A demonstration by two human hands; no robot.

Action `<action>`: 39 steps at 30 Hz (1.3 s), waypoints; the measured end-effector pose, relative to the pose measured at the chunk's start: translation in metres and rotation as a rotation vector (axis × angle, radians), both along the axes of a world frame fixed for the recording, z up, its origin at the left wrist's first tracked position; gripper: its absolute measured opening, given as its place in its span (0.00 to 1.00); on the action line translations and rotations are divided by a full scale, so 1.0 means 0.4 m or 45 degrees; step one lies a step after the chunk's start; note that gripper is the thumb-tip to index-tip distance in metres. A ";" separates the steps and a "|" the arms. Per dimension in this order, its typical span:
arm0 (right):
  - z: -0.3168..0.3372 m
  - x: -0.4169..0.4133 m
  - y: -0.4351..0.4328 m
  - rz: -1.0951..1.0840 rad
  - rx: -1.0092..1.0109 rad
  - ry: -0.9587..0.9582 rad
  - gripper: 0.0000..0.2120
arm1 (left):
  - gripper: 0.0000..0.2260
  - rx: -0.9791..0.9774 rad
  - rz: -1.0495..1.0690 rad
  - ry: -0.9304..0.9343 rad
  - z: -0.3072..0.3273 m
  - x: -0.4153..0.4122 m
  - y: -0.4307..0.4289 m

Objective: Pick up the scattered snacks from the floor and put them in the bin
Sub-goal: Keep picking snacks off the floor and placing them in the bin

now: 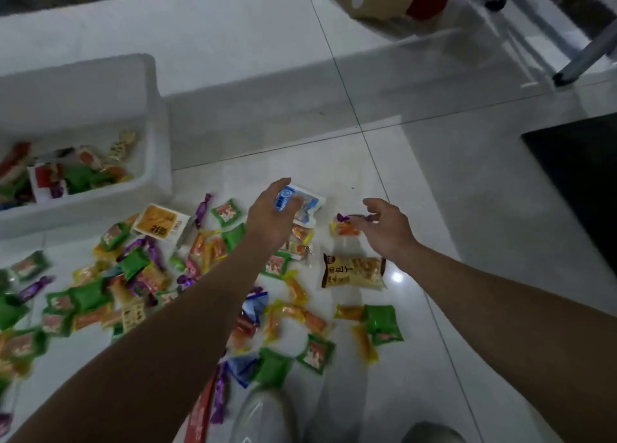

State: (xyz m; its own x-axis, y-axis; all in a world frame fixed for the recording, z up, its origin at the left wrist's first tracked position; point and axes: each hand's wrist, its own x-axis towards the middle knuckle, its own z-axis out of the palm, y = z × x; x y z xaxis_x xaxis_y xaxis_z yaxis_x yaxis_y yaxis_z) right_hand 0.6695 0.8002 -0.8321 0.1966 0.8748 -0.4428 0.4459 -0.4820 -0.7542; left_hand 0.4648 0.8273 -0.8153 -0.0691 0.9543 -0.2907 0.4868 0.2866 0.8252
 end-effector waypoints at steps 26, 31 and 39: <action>-0.262 -0.008 0.137 0.127 0.303 -0.329 0.11 | 0.23 0.136 -0.135 0.374 -0.232 -0.025 0.120; -0.240 -0.028 0.156 -0.078 0.298 -0.040 0.13 | 0.38 -0.025 -0.193 0.633 -0.267 -0.047 0.185; -0.233 -0.065 0.159 -0.199 0.271 0.030 0.13 | 0.49 -0.212 -0.182 0.520 -0.320 -0.025 0.214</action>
State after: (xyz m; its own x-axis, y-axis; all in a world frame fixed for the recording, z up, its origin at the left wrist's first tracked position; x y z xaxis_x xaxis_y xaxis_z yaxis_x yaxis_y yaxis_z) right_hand 0.6434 0.8640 -0.9254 0.3285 0.9085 -0.2582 0.3596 -0.3731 -0.8553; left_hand 0.4549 0.9129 -0.9432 -0.0805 0.9053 -0.4171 0.8066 0.3050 0.5064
